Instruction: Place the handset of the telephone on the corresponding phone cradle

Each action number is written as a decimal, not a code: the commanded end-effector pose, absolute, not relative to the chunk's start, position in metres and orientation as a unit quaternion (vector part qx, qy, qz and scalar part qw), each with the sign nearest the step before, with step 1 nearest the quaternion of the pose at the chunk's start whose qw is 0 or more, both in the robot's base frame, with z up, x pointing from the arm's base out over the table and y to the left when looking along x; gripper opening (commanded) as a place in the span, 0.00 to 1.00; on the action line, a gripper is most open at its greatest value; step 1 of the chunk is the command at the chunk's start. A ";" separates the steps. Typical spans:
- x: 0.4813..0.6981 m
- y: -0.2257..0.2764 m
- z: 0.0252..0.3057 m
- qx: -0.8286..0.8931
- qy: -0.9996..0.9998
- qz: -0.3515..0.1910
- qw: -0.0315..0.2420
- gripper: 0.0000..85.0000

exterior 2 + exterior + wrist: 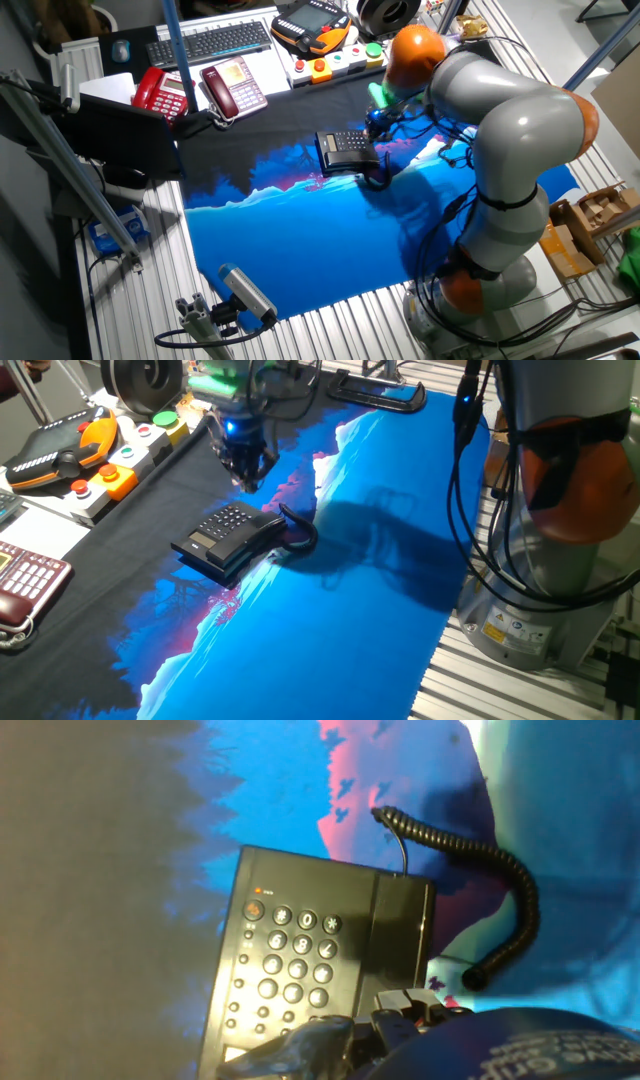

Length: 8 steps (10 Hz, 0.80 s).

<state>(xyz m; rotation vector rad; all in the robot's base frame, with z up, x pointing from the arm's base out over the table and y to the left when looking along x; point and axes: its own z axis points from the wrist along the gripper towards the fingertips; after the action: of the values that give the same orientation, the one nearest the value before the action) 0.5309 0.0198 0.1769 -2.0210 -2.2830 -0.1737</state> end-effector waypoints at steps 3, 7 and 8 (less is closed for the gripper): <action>0.529 0.015 0.181 -0.597 -0.800 -0.057 0.032 0.01; 0.524 0.021 0.180 -0.529 -0.848 -0.025 0.013 0.01; 0.524 0.021 0.180 -0.522 -0.853 -0.018 0.008 0.01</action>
<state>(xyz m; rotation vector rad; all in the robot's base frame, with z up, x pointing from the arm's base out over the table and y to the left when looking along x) 0.5239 0.0206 0.1801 -1.7295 -2.6056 -0.0549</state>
